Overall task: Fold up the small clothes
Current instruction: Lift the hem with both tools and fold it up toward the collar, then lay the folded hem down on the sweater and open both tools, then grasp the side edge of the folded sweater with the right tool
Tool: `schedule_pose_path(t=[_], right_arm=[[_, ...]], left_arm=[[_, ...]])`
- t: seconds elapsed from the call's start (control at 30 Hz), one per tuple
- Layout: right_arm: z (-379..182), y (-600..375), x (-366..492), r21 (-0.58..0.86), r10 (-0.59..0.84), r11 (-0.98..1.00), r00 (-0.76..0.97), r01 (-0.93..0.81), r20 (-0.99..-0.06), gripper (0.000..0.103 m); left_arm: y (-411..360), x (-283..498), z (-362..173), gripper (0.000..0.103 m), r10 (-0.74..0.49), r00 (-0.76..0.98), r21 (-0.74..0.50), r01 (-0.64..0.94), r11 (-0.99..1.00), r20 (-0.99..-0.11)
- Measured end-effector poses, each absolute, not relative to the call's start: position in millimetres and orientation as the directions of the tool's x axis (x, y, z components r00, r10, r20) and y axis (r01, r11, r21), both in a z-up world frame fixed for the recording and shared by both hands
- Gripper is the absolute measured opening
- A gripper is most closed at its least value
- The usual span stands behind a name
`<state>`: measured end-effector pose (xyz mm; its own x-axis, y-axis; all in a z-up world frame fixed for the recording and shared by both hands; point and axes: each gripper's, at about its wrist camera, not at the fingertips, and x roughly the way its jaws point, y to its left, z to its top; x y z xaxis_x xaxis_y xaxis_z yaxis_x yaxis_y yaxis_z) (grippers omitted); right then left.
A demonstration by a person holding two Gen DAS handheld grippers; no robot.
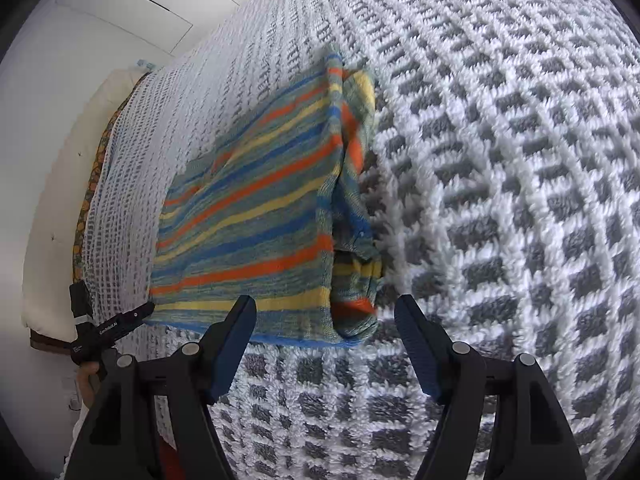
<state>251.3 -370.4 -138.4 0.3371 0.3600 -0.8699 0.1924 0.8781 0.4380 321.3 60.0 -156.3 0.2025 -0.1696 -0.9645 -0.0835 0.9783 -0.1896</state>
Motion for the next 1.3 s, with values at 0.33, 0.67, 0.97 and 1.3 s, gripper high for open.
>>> schedule_pose_path(t=[0.33,0.67,0.97,1.3], right_arm=[[-114,-370,228,0.481,0.401,0.86,0.356,0.172,-0.844,0.01],[-156,-385,160,0.47,0.389,0.841,0.305,0.266,-0.869,0.011],[-78,-367,150,0.156,0.094,0.98,0.407,0.121,-0.909,0.056],[-80,-282,187,0.283,0.312,0.95,0.486,-0.134,-0.816,0.056]], left_arm=[[59,261,-116,0.003,-0.268,0.204,-0.265,0.043,0.963,-0.942],[63,178,-142,0.008,-0.262,0.165,-0.268,-0.019,0.963,-0.951],[114,137,-62,0.032,-0.139,0.354,-0.156,-0.02,0.988,-0.925],[18,171,-87,0.068,-0.131,0.375,-0.069,0.173,0.982,-0.918]])
